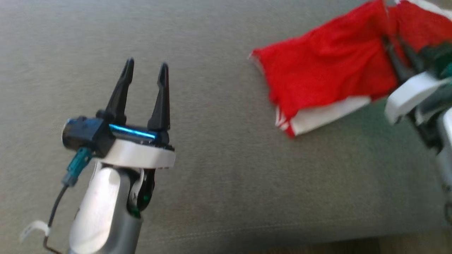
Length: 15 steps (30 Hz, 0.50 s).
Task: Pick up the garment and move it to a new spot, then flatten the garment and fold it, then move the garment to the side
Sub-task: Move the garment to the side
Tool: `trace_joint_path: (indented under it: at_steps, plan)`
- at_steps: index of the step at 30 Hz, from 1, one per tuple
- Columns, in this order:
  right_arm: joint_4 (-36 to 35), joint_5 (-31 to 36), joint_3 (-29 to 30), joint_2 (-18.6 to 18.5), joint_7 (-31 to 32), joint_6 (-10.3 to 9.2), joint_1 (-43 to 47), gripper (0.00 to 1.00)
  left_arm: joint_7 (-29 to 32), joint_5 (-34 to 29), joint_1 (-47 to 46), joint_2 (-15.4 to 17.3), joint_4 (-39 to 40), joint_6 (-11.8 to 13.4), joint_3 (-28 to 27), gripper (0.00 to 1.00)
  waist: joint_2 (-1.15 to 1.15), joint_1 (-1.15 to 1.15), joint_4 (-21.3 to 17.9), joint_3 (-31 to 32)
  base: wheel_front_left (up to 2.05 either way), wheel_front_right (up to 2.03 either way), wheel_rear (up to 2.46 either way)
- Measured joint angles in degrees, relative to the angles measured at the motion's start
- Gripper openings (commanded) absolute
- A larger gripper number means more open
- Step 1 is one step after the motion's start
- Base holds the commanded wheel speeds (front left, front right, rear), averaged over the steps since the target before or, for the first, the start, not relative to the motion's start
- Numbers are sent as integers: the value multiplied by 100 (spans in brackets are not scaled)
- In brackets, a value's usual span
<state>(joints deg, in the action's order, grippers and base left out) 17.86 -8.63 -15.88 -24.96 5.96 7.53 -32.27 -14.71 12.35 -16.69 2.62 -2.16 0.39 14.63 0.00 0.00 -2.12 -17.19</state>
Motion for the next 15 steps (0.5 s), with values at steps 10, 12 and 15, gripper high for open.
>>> trace_joint_path:
  at_steps: [10,12,15]
  plan:
    - [578,-248,901,-268,63,0,-761,0,0,-402,-593,-13,-142,-314,68,100,0,0,-782,-588,0,0,0]
    - [765,-167,1124,-263,24,0,-859,0,0,-465,-651,-12,-158,-363,62,100,0,0,-915,-702,0,0,0]
    - [980,-13,1367,-177,-51,-1,-951,0,0,-524,-741,-10,-174,-394,41,100,0,1,-1088,-869,0,0,0]
